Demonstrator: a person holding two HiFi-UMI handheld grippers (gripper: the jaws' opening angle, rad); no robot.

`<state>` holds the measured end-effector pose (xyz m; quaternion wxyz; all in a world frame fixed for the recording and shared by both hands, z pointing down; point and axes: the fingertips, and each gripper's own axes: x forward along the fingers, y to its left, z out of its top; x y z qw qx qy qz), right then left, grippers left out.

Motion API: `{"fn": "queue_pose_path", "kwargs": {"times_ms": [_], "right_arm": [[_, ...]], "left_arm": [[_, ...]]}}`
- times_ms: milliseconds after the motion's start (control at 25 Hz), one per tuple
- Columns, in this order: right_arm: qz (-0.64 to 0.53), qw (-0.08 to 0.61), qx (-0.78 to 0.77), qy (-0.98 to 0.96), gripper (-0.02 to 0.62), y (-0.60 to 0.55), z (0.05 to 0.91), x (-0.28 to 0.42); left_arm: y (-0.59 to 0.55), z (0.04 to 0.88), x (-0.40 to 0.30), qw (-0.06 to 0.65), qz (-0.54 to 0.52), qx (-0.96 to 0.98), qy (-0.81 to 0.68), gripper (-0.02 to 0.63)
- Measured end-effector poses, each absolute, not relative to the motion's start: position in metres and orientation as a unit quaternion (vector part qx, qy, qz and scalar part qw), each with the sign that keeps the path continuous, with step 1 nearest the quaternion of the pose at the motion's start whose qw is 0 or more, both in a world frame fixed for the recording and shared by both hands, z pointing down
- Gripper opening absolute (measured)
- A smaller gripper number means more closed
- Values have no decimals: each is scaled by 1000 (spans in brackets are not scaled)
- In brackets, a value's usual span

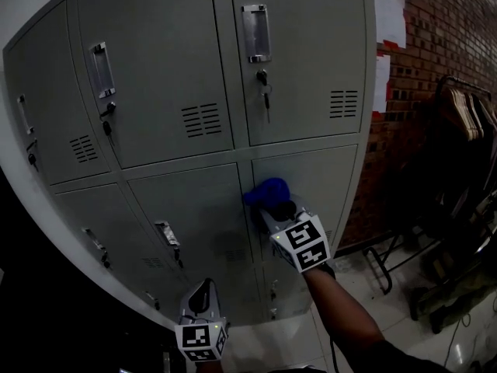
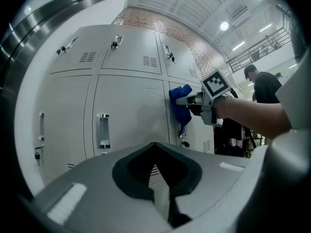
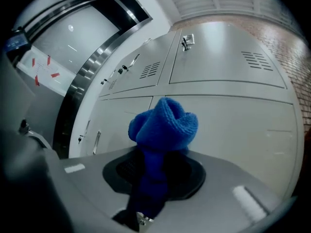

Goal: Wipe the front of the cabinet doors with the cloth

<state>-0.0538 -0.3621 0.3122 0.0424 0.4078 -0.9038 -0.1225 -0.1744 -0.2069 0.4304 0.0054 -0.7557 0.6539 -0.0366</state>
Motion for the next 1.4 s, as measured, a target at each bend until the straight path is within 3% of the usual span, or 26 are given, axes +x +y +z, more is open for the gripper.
{"fn": "queue_pose_path", "kwargs": {"times_ms": [960,1400], "right_arm": [[-115,29,535,-836,94,-397,315,96],[-115,61,582,-803,95,-410,322,159]], "left_arm": [[-217,430,-145,9,-41,-782,622,14],[-218,433,-135,4,-41,-787,615,14]]}}
